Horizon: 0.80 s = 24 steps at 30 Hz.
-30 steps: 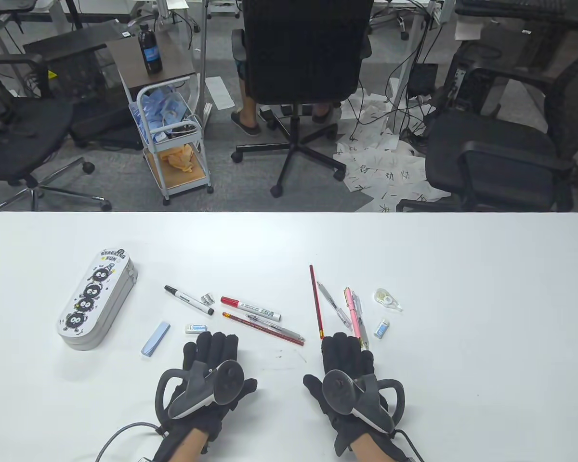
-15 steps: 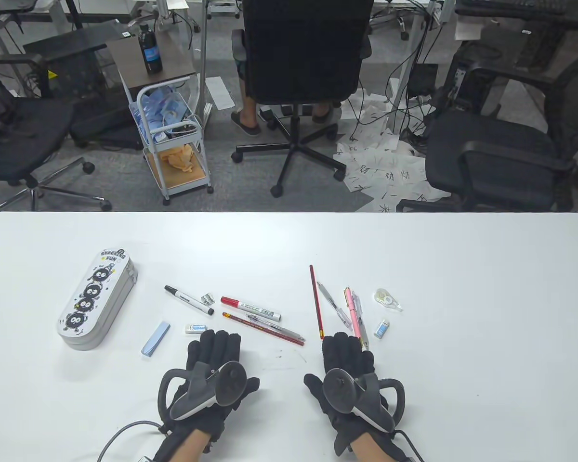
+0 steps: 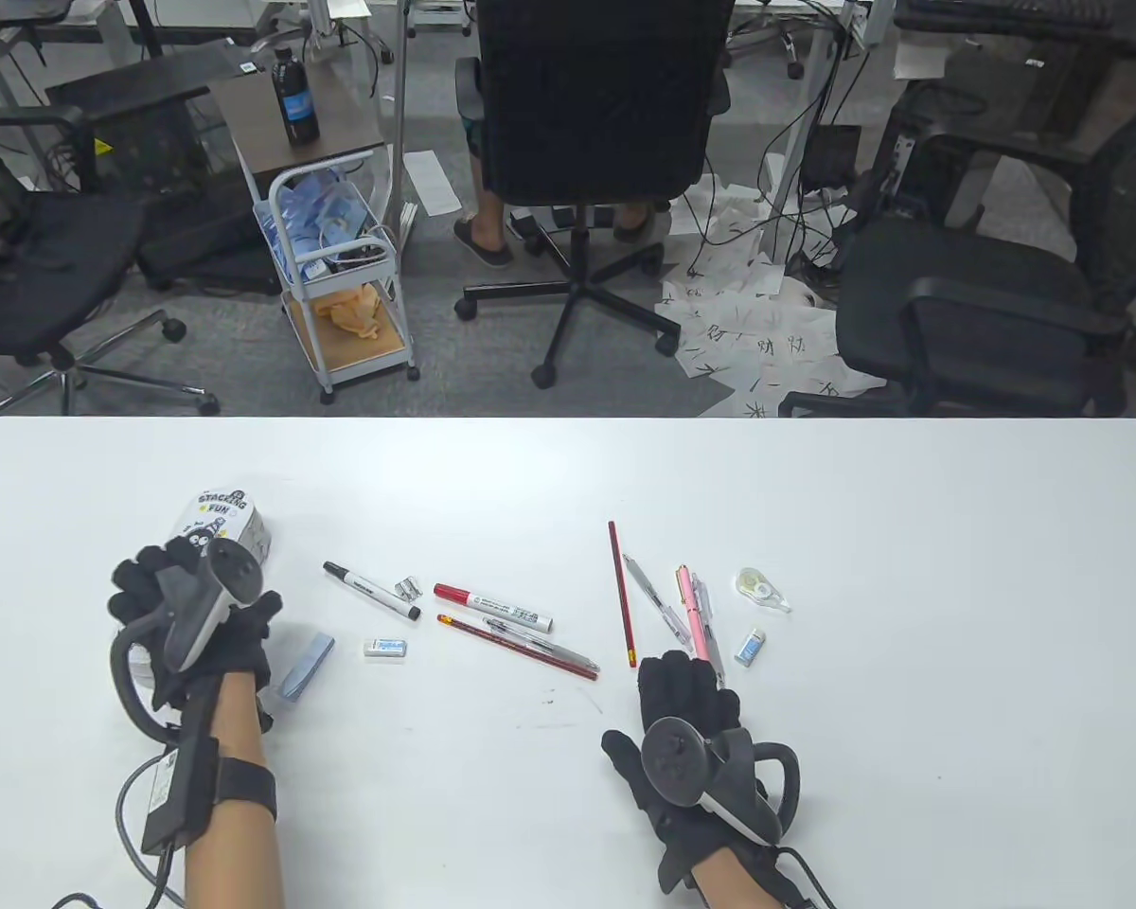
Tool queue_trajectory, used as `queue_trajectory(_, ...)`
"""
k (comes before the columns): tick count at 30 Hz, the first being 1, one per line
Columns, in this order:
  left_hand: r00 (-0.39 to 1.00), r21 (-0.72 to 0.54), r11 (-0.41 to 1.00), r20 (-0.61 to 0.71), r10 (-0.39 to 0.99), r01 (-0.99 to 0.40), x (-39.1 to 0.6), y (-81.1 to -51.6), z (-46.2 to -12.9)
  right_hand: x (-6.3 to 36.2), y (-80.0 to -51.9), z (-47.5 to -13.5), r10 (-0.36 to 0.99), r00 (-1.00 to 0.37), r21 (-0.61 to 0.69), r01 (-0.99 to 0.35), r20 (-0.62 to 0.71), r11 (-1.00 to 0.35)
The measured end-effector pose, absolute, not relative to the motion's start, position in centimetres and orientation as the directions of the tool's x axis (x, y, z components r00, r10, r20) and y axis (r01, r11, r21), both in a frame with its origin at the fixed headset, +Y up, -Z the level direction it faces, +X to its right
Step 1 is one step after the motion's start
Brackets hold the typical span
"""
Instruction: Pack double-layer zippered pencil case
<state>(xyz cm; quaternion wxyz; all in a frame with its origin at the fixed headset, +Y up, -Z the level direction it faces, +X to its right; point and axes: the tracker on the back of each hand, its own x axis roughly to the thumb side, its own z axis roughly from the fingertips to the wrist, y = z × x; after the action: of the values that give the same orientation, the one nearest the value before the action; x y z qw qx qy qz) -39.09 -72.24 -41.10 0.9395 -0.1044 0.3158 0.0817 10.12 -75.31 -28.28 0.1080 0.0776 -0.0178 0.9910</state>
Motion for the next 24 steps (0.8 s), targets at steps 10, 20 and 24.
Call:
queue_trajectory(10,0.704,-0.198,0.904,-0.695,0.143,-0.379,-42.2,-74.5,-42.4,10.0,-75.3,-28.2,0.247,-0.956,0.01,-0.249,0.159,-0.968)
queue_trajectory(20,0.814,-0.095,0.977,-0.572,0.104,-0.191,-40.7,-71.8,-41.2,9.9,-75.8,-28.4,0.24,-0.96,0.061,-0.233,0.147,-0.971)
queue_trajectory(24,0.898,-0.051,0.987,-0.425,0.115,-0.151,-37.9,-69.8,-40.1,9.7,-75.3,-28.2,0.215,-0.964,0.043,-0.211,0.158,-0.976)
